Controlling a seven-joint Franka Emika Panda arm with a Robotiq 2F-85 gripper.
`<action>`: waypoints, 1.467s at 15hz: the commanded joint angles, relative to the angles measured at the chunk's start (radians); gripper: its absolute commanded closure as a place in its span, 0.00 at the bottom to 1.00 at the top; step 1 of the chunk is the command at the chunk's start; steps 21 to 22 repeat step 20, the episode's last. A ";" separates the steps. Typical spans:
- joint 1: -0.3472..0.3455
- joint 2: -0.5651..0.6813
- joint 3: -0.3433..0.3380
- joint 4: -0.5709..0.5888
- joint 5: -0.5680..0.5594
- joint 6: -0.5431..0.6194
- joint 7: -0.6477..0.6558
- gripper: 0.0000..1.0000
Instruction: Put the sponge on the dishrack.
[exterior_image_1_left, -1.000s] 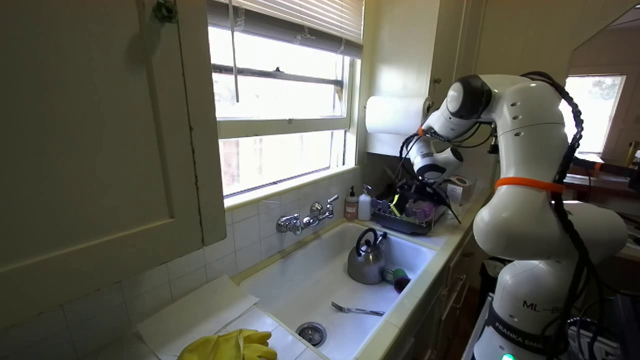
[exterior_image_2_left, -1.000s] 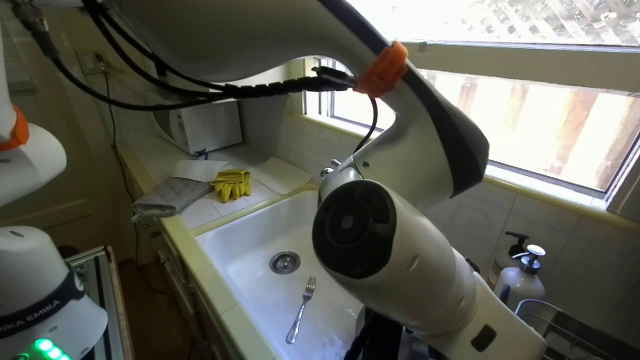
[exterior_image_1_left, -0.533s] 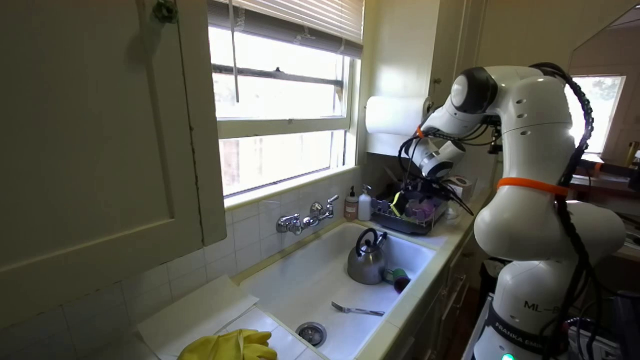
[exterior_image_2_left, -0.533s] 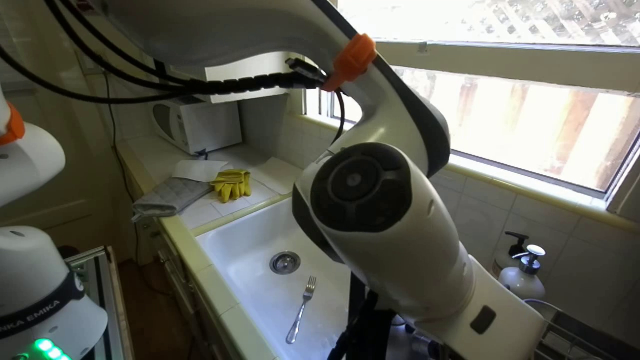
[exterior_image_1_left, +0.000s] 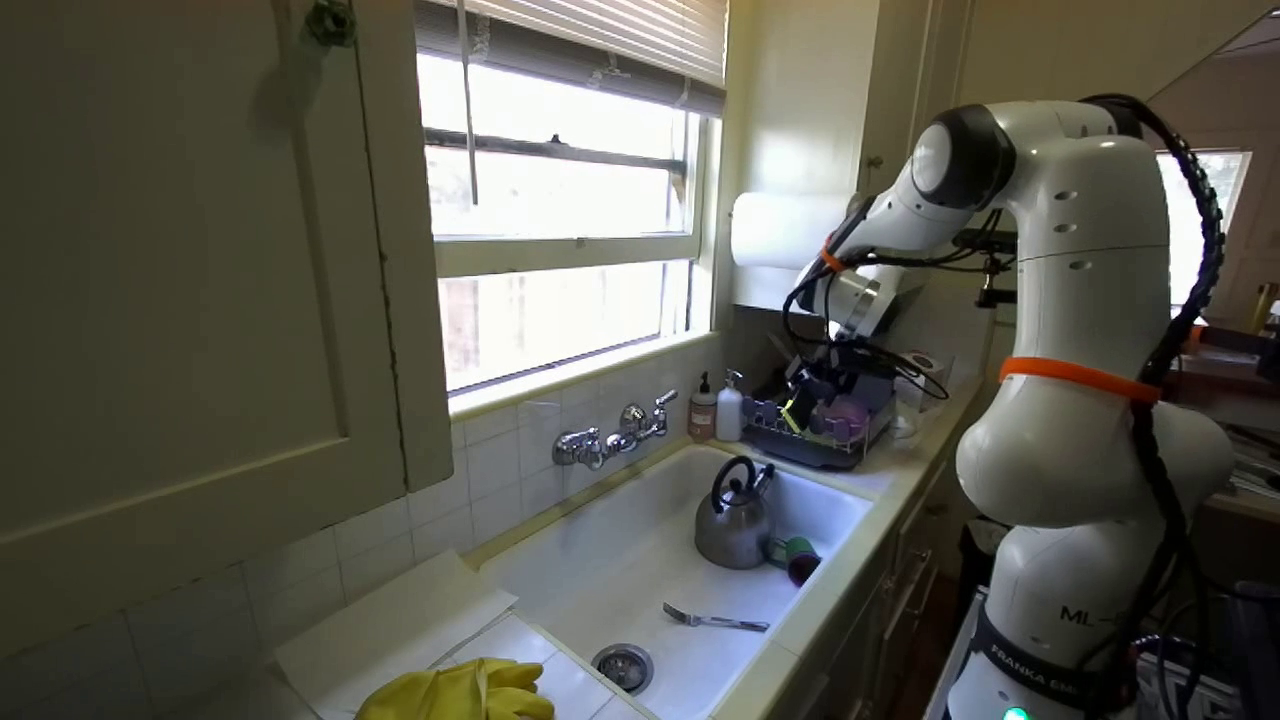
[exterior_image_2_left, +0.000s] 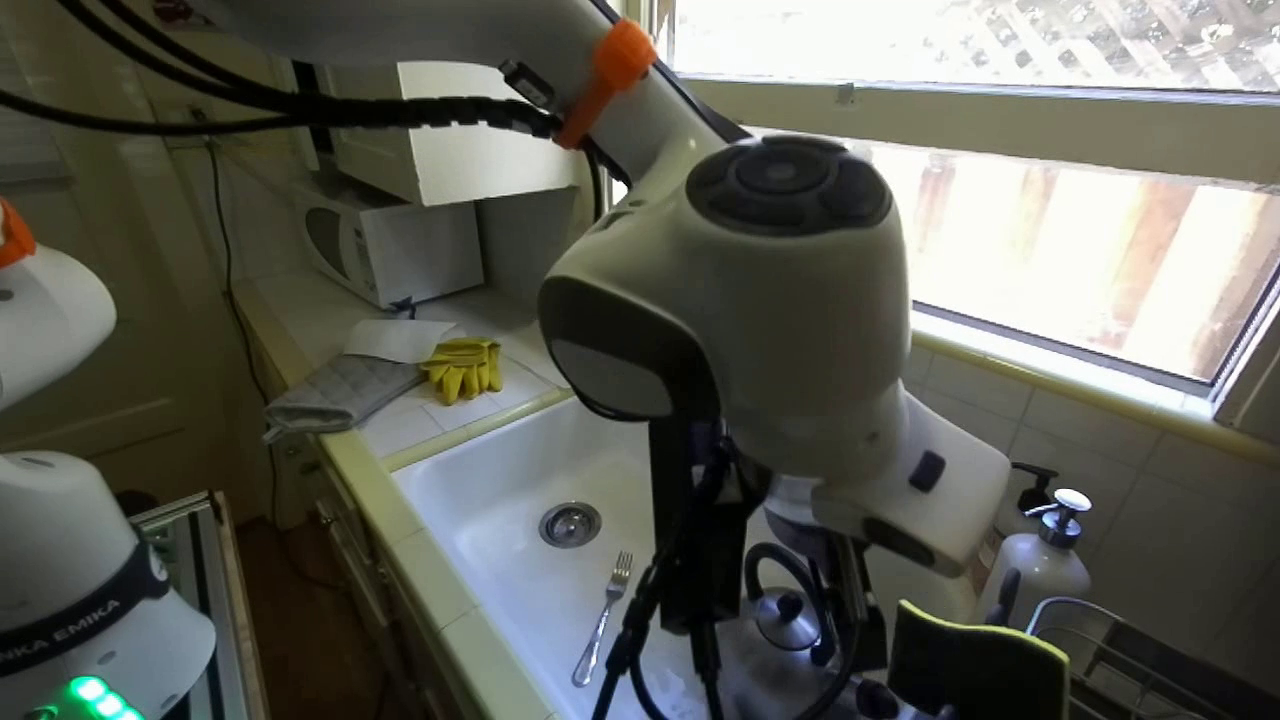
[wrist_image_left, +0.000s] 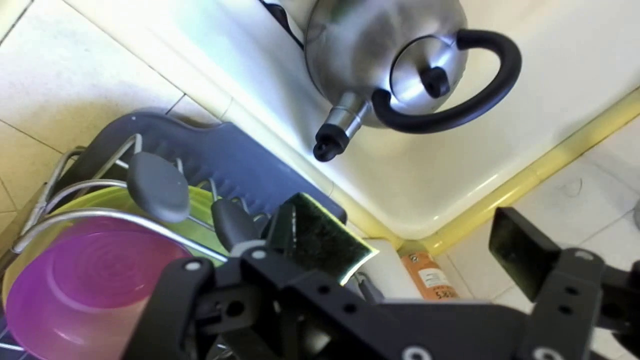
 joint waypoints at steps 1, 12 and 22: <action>0.087 -0.089 -0.063 -0.052 -0.222 -0.068 0.137 0.00; 0.264 -0.222 -0.107 -0.146 -0.661 -0.079 0.326 0.00; 0.293 -0.217 -0.103 -0.147 -0.655 -0.052 0.321 0.00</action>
